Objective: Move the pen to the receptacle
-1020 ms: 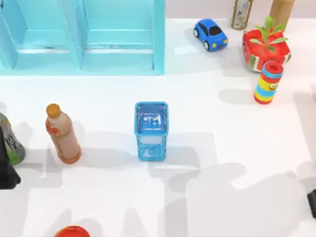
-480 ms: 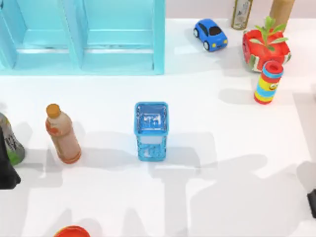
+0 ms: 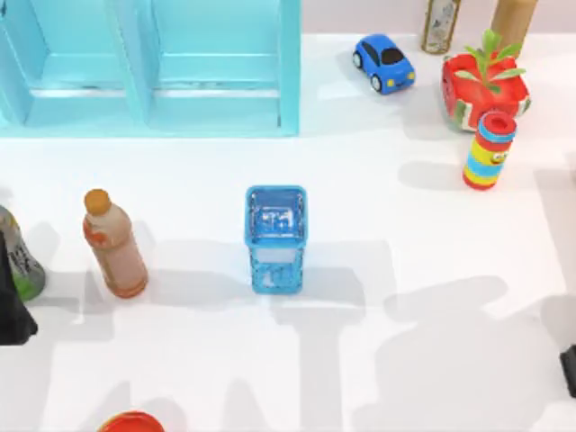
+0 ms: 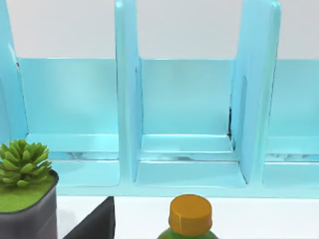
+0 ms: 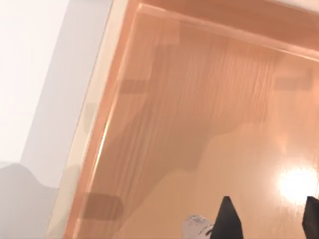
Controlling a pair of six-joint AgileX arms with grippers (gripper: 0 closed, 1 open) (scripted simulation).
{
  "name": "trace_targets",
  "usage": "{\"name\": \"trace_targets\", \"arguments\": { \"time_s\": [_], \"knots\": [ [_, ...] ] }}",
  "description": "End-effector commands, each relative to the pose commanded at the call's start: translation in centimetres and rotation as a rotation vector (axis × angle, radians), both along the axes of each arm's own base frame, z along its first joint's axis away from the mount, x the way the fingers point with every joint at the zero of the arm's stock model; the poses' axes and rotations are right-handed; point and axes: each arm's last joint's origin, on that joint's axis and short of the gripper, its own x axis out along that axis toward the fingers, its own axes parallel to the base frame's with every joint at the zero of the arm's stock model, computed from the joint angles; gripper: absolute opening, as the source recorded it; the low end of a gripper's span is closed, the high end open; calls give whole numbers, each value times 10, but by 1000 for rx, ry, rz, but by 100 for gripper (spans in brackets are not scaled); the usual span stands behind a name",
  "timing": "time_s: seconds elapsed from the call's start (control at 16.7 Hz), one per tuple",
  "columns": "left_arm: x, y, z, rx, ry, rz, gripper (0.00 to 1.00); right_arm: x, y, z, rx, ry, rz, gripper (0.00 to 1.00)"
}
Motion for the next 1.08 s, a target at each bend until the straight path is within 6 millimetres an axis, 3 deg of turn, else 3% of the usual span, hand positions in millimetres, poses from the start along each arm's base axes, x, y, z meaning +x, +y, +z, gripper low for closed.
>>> {"name": "trace_targets", "arguments": {
  "time_s": [0.72, 1.08],
  "knots": [
    [0, 0, 0, 0, 0, 0, 100, 0, 0, 0, 0, 0, 0, 98],
    [0, 0, 0, 0, 0, 0, 100, 0, 0, 0, 0, 0, 0, 100]
  ]
}}
